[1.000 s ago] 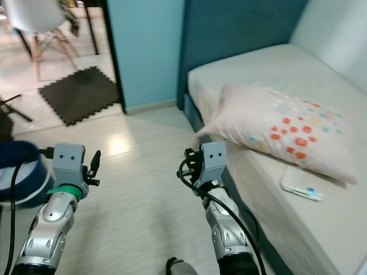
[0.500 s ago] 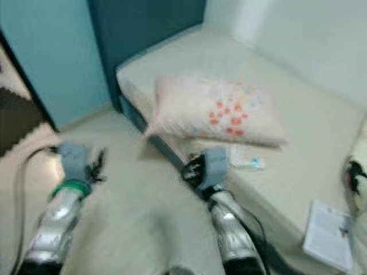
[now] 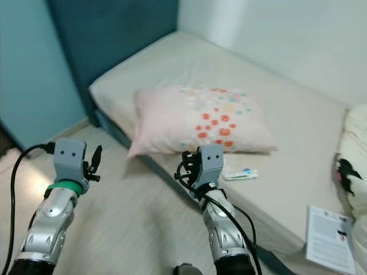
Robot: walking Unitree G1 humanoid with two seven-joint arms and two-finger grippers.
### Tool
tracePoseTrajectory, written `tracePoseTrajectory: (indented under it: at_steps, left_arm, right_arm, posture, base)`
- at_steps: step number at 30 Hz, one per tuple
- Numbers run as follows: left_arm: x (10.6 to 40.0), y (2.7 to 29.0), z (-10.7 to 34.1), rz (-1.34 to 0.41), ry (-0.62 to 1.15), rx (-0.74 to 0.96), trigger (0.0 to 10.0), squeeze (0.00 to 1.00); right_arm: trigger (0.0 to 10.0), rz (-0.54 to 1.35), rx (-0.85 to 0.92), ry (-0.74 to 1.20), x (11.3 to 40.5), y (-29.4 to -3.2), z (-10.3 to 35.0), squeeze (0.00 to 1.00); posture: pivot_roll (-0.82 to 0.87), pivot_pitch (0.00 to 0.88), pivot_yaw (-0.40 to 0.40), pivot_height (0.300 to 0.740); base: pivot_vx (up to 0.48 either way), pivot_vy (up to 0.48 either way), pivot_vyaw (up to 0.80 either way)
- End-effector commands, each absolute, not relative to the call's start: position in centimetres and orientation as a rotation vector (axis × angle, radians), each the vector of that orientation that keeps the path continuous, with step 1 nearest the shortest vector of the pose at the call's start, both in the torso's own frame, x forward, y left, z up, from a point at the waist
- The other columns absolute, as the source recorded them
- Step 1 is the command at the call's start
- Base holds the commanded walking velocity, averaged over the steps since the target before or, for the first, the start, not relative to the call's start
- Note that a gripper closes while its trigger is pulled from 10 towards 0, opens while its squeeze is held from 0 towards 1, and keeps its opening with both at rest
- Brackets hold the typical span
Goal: Clean up the room
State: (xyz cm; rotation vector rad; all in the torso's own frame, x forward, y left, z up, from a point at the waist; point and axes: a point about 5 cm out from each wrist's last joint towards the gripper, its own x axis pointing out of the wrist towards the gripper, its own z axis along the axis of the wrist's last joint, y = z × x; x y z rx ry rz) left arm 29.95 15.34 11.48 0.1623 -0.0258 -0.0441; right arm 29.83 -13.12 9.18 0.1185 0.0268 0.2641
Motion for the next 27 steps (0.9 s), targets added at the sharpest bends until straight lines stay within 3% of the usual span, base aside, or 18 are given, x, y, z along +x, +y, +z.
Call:
tracePoseTrajectory:
  at_steps: [1, 27]
  left_arm:
    - [29.5, 16.0, 10.9, -0.028, -0.001, 0.160, 10.0, 0.00]
    - [29.5, 14.9, 10.8, -0.090, 0.002, 0.166, 10.0, 0.00]
  right_arm:
    - [10.0, 0.264, 0.134, 0.041, 29.7, -12.9, 8.9, 0.00]
    - [10.0, 0.251, 0.138, 0.043, 29.8, -13.0, 8.9, 0.00]
  posture:
    - [-0.08, 0.006, 0.023, 0.740]
    - [-0.09, 0.015, 0.026, 0.740]
  base:
    - [0.356, 0.000, -0.80]
    - [0.331, 0.000, -0.77]
